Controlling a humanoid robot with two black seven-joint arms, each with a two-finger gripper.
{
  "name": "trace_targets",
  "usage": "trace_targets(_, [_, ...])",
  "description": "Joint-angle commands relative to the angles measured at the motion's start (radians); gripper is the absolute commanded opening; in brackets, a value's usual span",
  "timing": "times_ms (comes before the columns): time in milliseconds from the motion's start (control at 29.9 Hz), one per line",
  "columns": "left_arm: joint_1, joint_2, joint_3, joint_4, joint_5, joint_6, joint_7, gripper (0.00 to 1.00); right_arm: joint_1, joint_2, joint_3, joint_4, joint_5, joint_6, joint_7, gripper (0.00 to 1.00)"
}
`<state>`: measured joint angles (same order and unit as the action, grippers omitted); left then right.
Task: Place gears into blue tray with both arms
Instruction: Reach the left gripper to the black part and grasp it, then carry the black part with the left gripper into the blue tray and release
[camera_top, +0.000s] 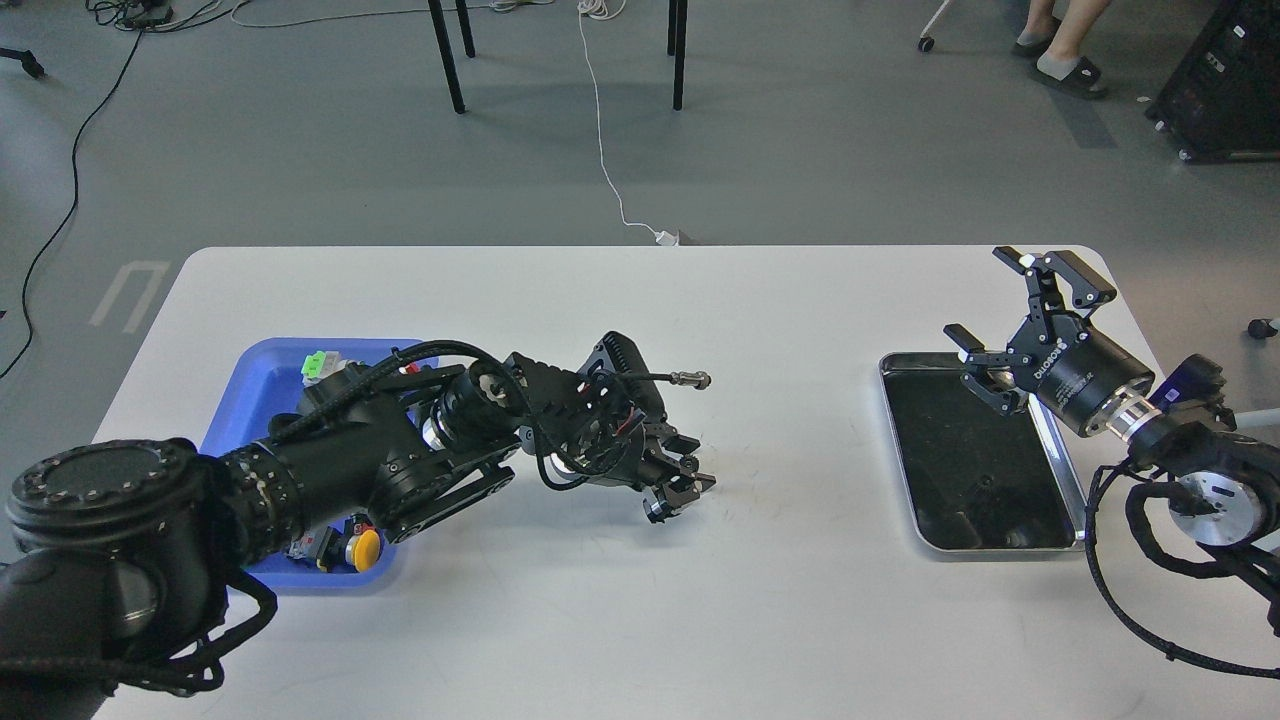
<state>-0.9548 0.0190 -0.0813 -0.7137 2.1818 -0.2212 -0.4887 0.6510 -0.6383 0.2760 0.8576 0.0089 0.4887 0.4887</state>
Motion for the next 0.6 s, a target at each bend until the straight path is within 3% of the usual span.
trace_targets(0, [0.004,0.001,0.0,0.013,0.0,0.003,0.0,0.12,-0.001,0.002,0.0,0.0,-0.001,0.0,0.0,0.97])
trace_targets(334, [-0.025,0.038,-0.012,-0.022,0.0,0.023,0.0,0.11,-0.001,0.008,0.0,0.0,-0.004,0.0,0.0,0.97])
trace_targets(501, [-0.091,0.202,-0.017,-0.183,-0.071,-0.006,0.0,0.12,-0.002,0.011,0.0,-0.002,-0.007,0.0,0.0,0.97])
trace_targets(568, [-0.108,0.284,-0.017,-0.263,-0.156,-0.055,0.0,0.12,-0.001,0.012,-0.003,-0.002,-0.01,0.0,0.0,0.97])
